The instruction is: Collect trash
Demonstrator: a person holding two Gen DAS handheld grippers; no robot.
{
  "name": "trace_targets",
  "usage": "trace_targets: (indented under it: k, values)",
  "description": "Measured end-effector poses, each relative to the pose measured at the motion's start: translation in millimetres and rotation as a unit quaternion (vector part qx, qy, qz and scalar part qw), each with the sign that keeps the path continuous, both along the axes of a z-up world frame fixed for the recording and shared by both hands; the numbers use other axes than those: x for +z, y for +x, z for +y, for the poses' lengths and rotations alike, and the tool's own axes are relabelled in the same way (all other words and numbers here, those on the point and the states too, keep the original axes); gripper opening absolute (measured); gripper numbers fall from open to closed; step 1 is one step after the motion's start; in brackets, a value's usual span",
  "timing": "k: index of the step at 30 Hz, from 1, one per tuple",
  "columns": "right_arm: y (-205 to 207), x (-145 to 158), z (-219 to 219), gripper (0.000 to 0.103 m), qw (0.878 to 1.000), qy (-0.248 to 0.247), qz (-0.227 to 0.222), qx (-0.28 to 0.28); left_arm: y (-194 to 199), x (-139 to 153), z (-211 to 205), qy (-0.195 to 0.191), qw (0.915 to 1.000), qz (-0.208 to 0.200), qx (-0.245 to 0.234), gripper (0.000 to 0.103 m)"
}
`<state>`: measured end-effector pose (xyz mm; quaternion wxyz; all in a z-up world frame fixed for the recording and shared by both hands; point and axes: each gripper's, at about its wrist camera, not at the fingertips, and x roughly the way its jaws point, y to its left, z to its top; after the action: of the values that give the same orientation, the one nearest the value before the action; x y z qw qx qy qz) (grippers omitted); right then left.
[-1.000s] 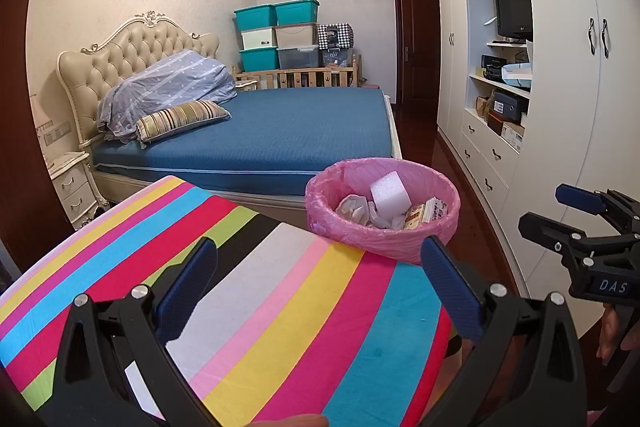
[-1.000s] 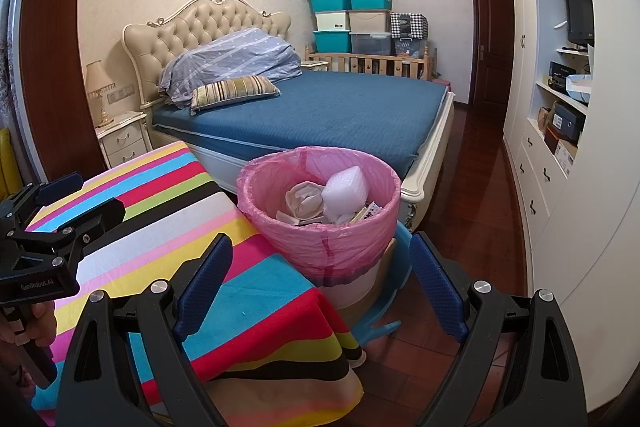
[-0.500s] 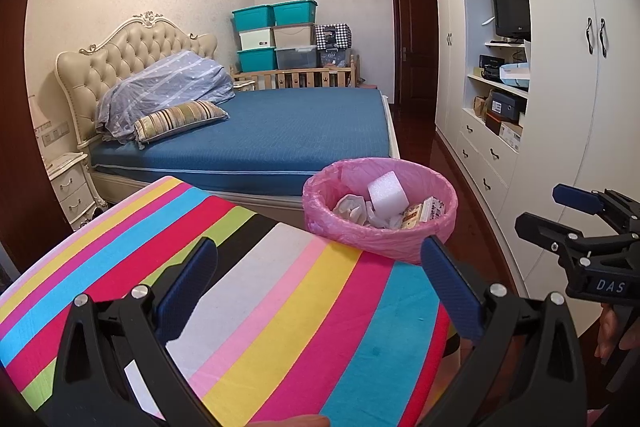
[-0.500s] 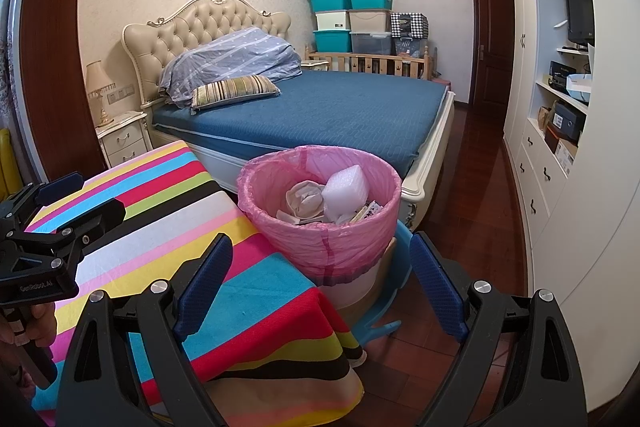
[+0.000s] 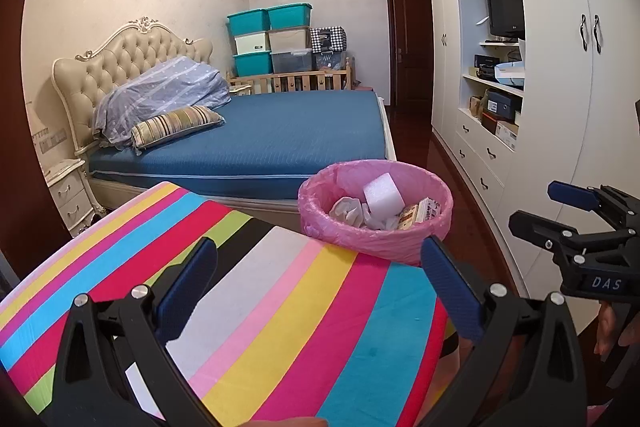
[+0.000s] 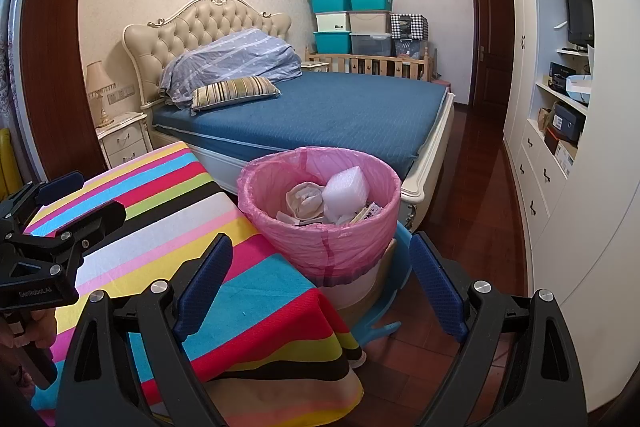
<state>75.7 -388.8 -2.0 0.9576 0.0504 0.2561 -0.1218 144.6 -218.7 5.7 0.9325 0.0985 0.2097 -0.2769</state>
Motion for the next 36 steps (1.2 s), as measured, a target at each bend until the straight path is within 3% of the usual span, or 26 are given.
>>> trace_targets:
  k: [36]
  values:
    - [0.2, -1.0, 3.3, 0.085, 1.000, 0.000, 0.002, 0.000, 4.7, -4.6, 4.9, -0.004, 0.9998, 0.012, -0.016, 0.099]
